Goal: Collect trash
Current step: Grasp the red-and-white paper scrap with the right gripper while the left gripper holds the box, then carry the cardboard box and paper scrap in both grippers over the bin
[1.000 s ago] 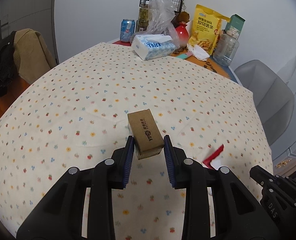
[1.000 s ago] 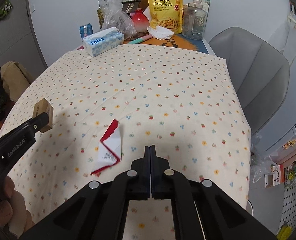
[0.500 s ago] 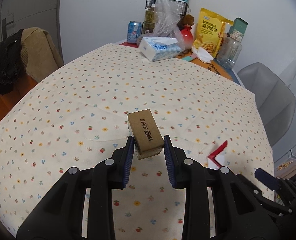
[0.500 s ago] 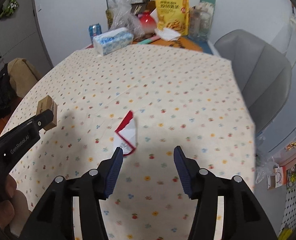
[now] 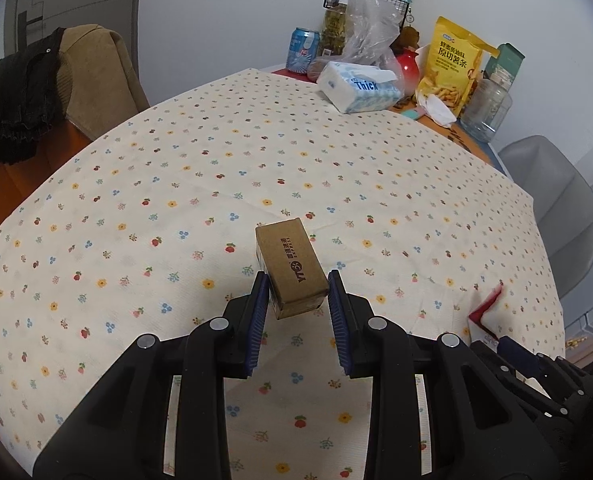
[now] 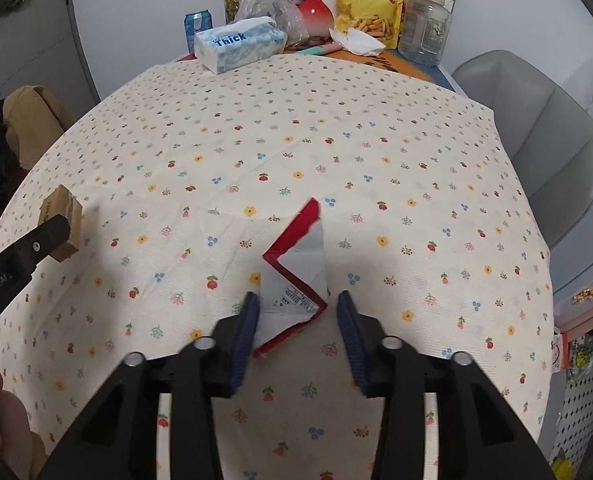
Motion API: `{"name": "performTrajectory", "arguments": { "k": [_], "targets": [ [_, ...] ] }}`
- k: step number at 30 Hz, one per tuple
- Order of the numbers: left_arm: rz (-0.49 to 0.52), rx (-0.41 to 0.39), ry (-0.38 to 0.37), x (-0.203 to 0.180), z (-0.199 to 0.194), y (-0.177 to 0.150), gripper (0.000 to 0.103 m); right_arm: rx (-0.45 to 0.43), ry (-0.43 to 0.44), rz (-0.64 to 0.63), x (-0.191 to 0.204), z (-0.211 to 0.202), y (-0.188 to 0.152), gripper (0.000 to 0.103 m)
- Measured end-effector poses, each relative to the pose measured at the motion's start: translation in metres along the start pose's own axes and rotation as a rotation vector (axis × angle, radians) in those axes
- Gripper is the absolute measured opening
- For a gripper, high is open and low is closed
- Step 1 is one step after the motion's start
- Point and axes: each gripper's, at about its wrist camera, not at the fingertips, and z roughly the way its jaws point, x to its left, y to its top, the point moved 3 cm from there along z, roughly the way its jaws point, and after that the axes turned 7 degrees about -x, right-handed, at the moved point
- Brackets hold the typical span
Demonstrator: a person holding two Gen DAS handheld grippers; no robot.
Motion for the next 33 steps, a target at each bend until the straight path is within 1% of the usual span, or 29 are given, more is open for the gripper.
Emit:
{"name": "performTrajectory", "arguments": {
  "k": [5, 12, 18, 24, 30, 33],
  "targets": [
    [0.017, -0.002, -0.029, -0.014, -0.004, -0.003, 0.03, -0.001, 0.009, -0.009, -0.004, -0.01, -0.007, 0.031],
    [0.038, -0.021, -0.052, -0.033, -0.021, -0.004, 0.03, -0.045, 0.009, 0.022, -0.02, -0.039, -0.008, 0.031],
    [0.068, -0.046, -0.08, -0.055, -0.04, -0.004, 0.03, -0.092, -0.009, 0.058, -0.041, -0.069, -0.011, 0.032],
    [0.108, -0.069, -0.12, -0.088, -0.062, -0.01, 0.03, -0.125, -0.054, 0.126, -0.076, -0.099, -0.023, 0.032],
    [0.183, -0.076, -0.178, -0.131, -0.084, -0.03, 0.03, -0.187, -0.129, 0.175, -0.113, -0.136, -0.036, 0.032],
    [0.213, -0.081, -0.206, -0.152, -0.094, -0.036, 0.03, -0.198, -0.148, 0.201, -0.13, -0.149, -0.043, 0.032]
  ]
}}
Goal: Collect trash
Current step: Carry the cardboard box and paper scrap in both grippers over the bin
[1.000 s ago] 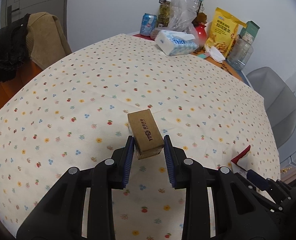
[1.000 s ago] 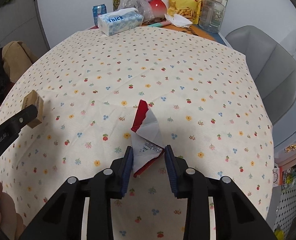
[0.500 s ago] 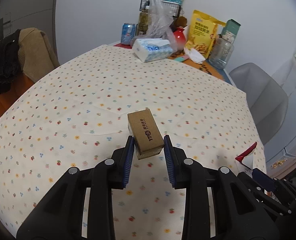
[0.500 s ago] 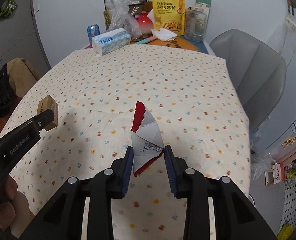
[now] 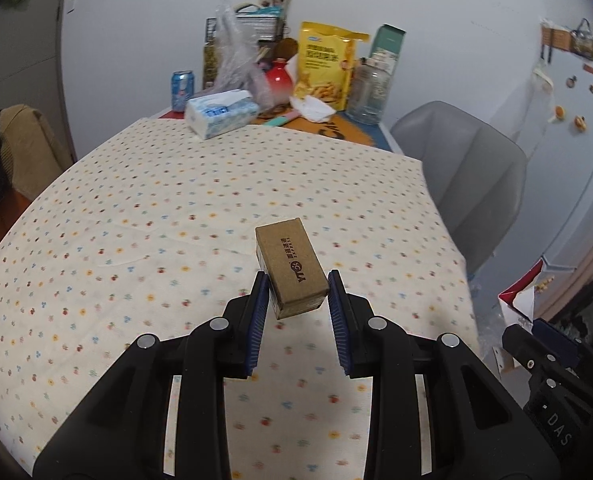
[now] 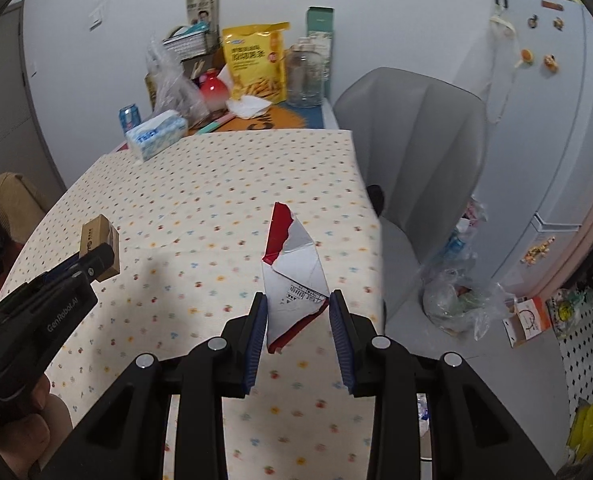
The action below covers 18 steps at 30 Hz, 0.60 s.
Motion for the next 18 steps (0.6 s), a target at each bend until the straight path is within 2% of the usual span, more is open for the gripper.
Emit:
{"name": "performTrajectory", "arguments": {
  "k": [18],
  "targets": [
    [0.129, 0.01, -0.152, -0.119, -0.012, -0.018, 0.03, -0.014, -0.115, 0.148, -0.119, -0.037, -0.026, 0.032]
  ]
}}
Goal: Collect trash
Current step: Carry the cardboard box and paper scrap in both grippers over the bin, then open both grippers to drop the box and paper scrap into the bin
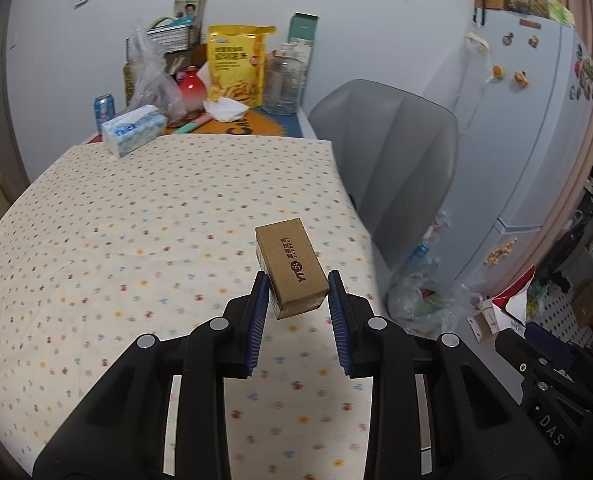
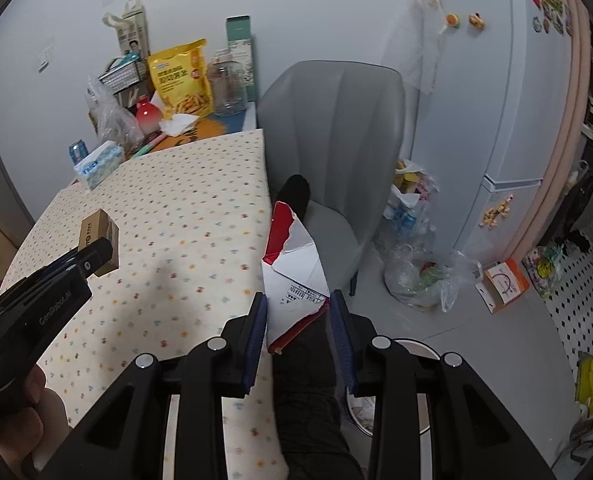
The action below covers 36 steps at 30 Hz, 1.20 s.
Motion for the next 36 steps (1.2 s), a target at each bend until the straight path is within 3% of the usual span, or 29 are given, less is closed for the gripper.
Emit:
{"name": "performTrajectory", "arguments": {
  "k": [18, 32, 36],
  "targets": [
    [0.142, 0.067, -0.093, -0.113, 0.03, -0.026, 0.03, 0.05, -0.082, 0.152, -0.112, 0.018, -0.031, 0.032],
    [0.204, 0.132, -0.082, -0.147, 0.069, -0.049, 0.03, 0.131, -0.107, 0.25, -0.166, 0.065, -0.061, 0.033],
    [0.217, 0.14, -0.082, -0.151, 0.075, -0.052, 0.03, 0.125, -0.13, 0.269, -0.175, 0.073, -0.061, 0.038]
  ]
}}
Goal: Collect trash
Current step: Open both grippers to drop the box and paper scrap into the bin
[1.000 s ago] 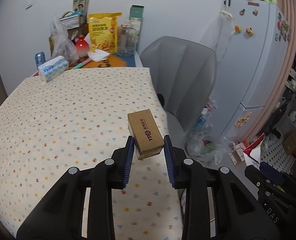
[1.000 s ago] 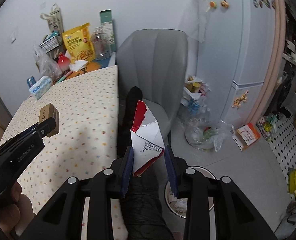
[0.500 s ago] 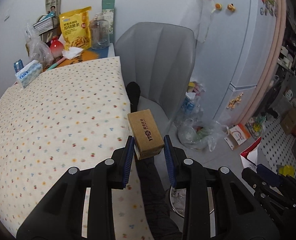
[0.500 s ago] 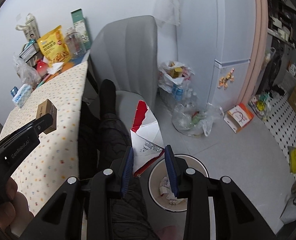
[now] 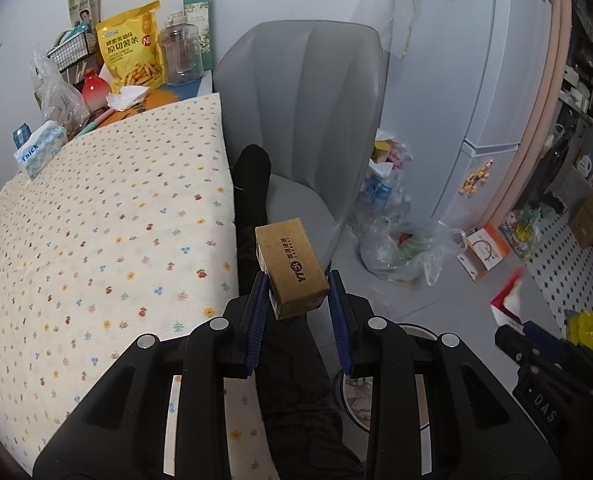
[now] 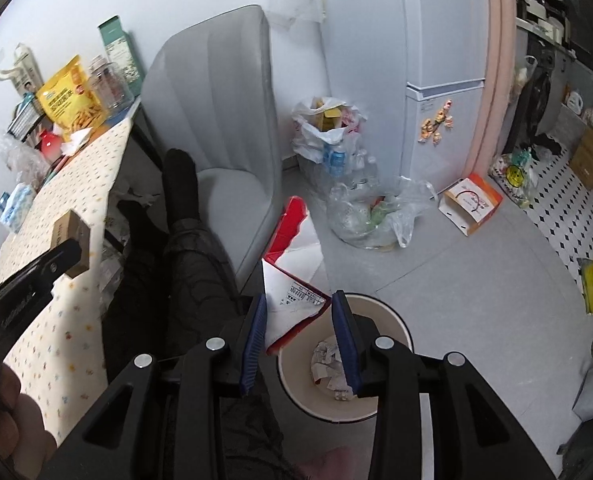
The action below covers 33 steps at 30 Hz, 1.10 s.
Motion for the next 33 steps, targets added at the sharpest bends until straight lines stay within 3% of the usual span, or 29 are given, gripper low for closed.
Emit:
{"name": "performTrajectory", "arguments": {
  "k": [2, 4, 19, 33],
  "targets": [
    [0.011, 0.008, -0.002, -0.005, 0.004, 0.0, 0.03, 0.001, -0.002, 0.016, -0.007, 0.005, 0.0, 0.05],
    [0.022, 0.013, -0.007, -0.011, 0.006, 0.0, 0.03, -0.001, -0.015, 0.026, -0.015, 0.006, -0.002, 0.055],
    [0.171, 0.072, -0.12, -0.103, 0.021, -0.021, 0.03, -0.027, -0.128, 0.136, -0.109, -0.019, -0.012, 0.055],
    [0.252, 0.151, -0.224, -0.171, 0.03, -0.044, 0.032, -0.035, -0.175, 0.185, -0.159, -0.029, -0.02, 0.058]
  ]
}}
